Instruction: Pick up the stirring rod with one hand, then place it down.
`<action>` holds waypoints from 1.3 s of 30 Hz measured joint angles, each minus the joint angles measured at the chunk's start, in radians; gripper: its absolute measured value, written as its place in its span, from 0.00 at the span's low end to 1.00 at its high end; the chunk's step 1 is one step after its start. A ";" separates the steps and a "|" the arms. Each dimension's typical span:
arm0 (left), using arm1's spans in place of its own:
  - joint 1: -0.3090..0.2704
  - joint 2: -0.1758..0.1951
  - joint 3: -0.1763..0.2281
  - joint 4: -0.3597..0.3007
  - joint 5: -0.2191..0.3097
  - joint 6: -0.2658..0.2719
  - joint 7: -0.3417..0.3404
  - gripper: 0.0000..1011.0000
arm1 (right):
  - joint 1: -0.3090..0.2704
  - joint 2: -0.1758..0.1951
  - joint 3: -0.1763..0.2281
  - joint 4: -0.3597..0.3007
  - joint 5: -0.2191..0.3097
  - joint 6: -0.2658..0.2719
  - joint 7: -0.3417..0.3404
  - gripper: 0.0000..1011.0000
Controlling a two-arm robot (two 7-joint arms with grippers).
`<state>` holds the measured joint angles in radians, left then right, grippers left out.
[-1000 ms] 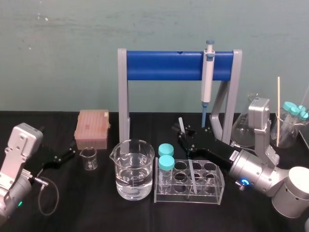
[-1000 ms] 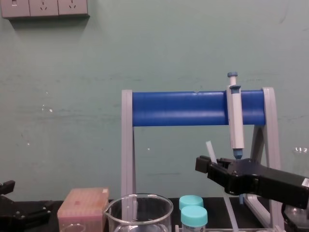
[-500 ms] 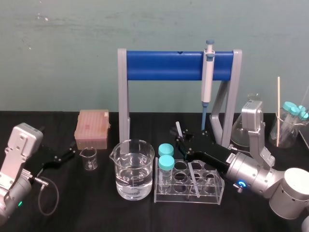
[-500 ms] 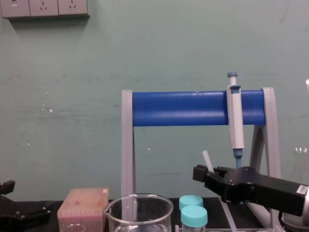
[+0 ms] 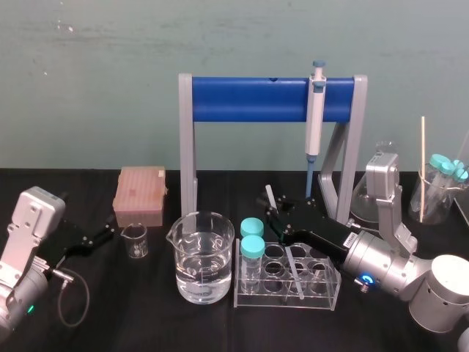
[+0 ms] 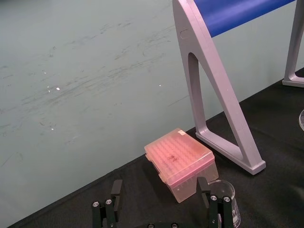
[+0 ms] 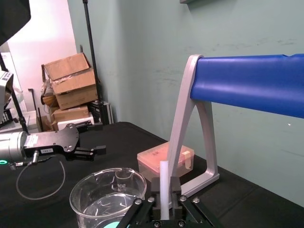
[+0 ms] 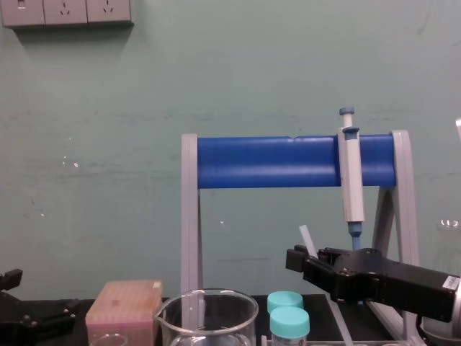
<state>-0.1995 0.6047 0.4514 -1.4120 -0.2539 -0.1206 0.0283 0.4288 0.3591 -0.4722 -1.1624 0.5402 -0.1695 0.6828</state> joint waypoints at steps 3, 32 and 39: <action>0.000 0.000 0.000 0.000 0.000 0.000 0.000 0.99 | 0.000 0.000 0.000 0.000 0.001 0.000 0.001 0.21; 0.000 0.000 0.000 0.000 0.000 0.000 0.000 0.99 | -0.037 0.063 0.007 -0.092 0.008 0.073 0.001 0.99; 0.000 0.000 0.000 0.000 0.000 0.000 0.000 0.99 | -0.110 0.146 0.060 -0.184 0.012 0.122 -0.082 0.99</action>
<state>-0.1995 0.6047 0.4514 -1.4119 -0.2539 -0.1205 0.0283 0.3193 0.5046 -0.4122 -1.3463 0.5521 -0.0473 0.6008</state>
